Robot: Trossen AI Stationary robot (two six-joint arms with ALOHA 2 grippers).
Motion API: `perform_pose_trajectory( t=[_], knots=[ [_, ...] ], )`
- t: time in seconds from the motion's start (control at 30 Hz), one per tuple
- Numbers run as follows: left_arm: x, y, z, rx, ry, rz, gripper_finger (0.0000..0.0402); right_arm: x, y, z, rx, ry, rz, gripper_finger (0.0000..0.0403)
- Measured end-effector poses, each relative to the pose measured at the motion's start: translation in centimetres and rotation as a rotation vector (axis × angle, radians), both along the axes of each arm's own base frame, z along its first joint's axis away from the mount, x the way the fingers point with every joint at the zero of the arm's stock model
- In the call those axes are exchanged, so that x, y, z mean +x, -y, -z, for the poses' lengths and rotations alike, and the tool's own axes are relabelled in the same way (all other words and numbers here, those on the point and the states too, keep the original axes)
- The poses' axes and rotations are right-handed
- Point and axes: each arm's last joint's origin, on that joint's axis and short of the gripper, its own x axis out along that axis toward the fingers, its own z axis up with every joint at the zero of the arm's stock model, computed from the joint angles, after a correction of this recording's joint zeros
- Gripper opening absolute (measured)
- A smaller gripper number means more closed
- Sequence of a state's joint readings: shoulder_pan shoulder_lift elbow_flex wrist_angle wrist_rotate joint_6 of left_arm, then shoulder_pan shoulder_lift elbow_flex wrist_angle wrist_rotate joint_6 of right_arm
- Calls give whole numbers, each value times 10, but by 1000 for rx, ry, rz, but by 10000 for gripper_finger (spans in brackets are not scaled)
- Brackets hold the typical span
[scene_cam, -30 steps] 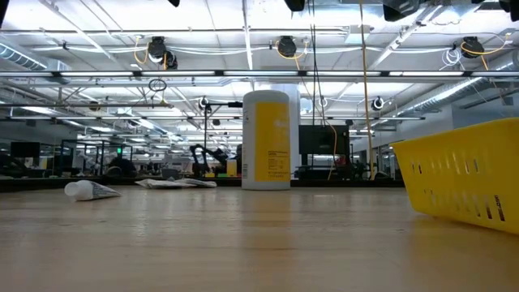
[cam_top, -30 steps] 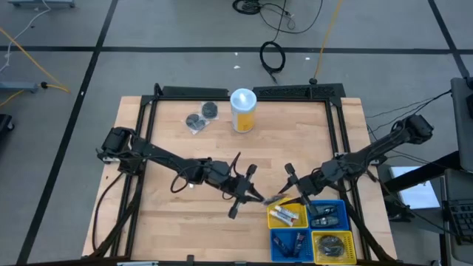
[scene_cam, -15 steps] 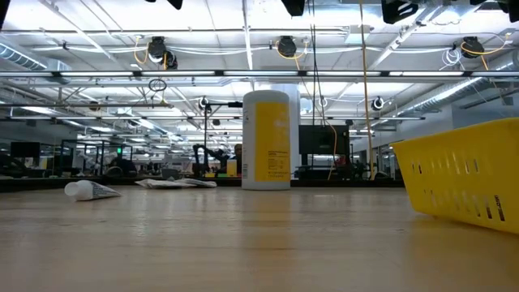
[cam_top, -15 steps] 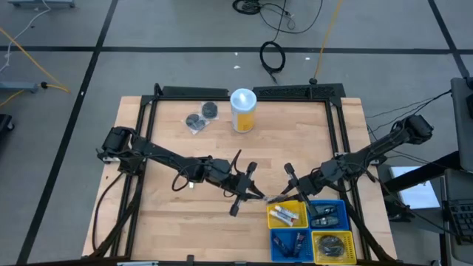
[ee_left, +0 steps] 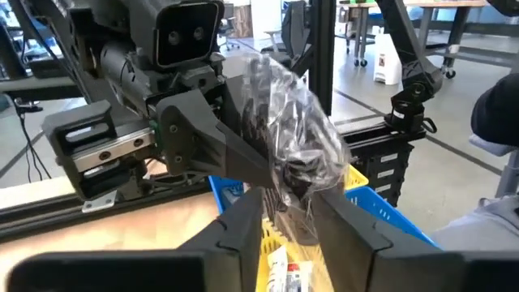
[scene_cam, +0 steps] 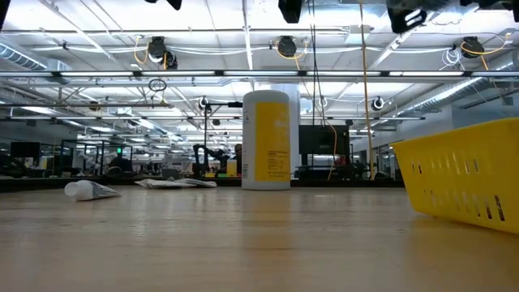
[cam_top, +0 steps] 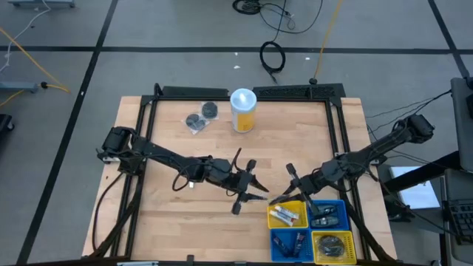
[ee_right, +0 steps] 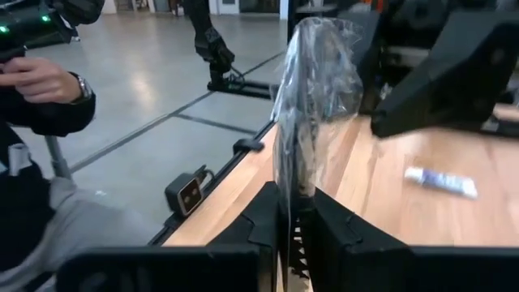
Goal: Pick & Place Travel size toiletries
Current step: Put the hairbrush into the bottom yellow basket
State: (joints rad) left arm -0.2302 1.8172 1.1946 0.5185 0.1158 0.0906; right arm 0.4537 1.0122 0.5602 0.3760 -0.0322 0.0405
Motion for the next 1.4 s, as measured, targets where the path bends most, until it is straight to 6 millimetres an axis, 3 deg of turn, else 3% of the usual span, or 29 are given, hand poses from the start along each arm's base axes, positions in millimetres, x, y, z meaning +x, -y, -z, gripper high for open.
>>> perform_pose_trajectory(
  t=[0.3, 0.57, 0.77, 0.97, 1.2, 1.4],
  knots=[
    [0, -2, 4, 13, -44, -76, 133, -26, -3, -6, 120, -219, -32, 22],
    [0, -4, 5, 5, -54, -129, 134, -46, -20, -29, 62, -563, 76, 22],
    [0, -4, 5, 5, -54, -128, 134, -56, -40, -39, 70, -807, 22, 22],
    [0, -4, 5, 4, -54, -129, 134, -61, -64, -32, 124, -1047, -78, 22],
    [0, -4, 5, 4, -53, -129, 134, -69, -81, -11, 162, -1343, 42, 22],
    [0, -4, 5, 4, -52, -129, 134, -76, -91, -4, 198, -1495, 86, 22]
  ],
)
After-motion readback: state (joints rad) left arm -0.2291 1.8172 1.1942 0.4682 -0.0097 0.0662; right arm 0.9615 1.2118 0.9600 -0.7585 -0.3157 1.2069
